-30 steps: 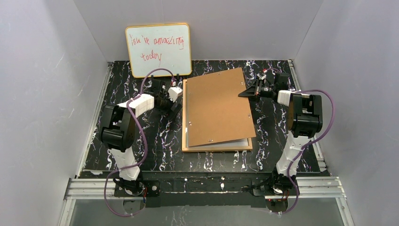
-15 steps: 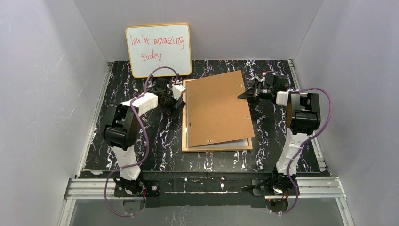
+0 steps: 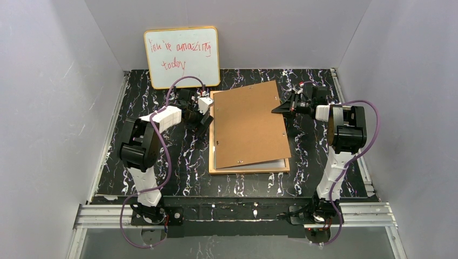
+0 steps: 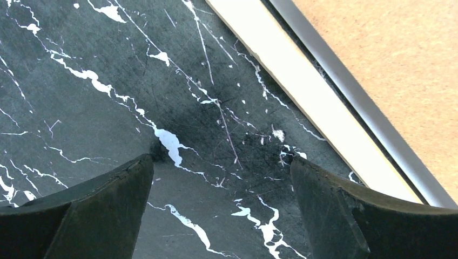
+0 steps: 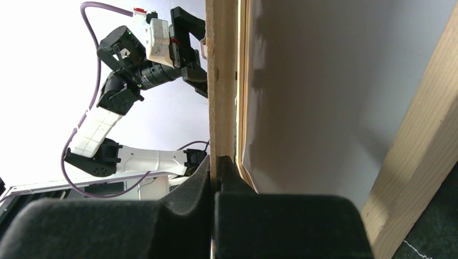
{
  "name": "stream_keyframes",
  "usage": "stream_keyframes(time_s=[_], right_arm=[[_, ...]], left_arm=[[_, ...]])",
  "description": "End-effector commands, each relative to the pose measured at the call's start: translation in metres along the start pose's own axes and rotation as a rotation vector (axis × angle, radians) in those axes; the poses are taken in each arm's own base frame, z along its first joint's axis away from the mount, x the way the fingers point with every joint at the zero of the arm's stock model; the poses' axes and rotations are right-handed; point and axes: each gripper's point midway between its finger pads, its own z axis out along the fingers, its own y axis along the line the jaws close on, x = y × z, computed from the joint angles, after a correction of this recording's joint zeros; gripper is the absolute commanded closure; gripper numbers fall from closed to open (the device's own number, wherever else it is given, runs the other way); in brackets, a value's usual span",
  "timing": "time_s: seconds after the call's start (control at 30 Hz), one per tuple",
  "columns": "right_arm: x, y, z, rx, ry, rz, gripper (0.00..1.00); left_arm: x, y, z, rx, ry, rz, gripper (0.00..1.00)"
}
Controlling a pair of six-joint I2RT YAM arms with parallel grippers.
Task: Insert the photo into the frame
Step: Turn over the photo frame item on the photo frame.
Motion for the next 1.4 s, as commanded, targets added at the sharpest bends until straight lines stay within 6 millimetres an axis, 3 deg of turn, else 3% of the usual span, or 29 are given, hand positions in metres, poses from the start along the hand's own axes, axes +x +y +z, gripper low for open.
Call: stream_keyframes(time_s=[0.0, 0.47, 1.1, 1.37], right_arm=[[0.001, 0.013, 0.001, -0.045, 0.041, -0.036, 0.99], [-0.002, -0.002, 0.006, 0.002, 0.022, -0.03, 0.99], [-0.002, -0.003, 0.02, 0.069, -0.023, -0.047, 0.99], [0.013, -0.004, 0.038, 0.142, -0.021, -0.066, 0.99]], left_arm=[[0.011, -0.008, 0.007, 0.019, 0.049, 0.008, 0.04], [0.01, -0.01, 0.006, 0.028, 0.044, 0.015, 0.04], [0.001, -0.024, 0.009, 0.06, 0.032, 0.039, 0.05], [0.006, -0.027, 0.003, 0.067, 0.033, 0.066, 0.05]])
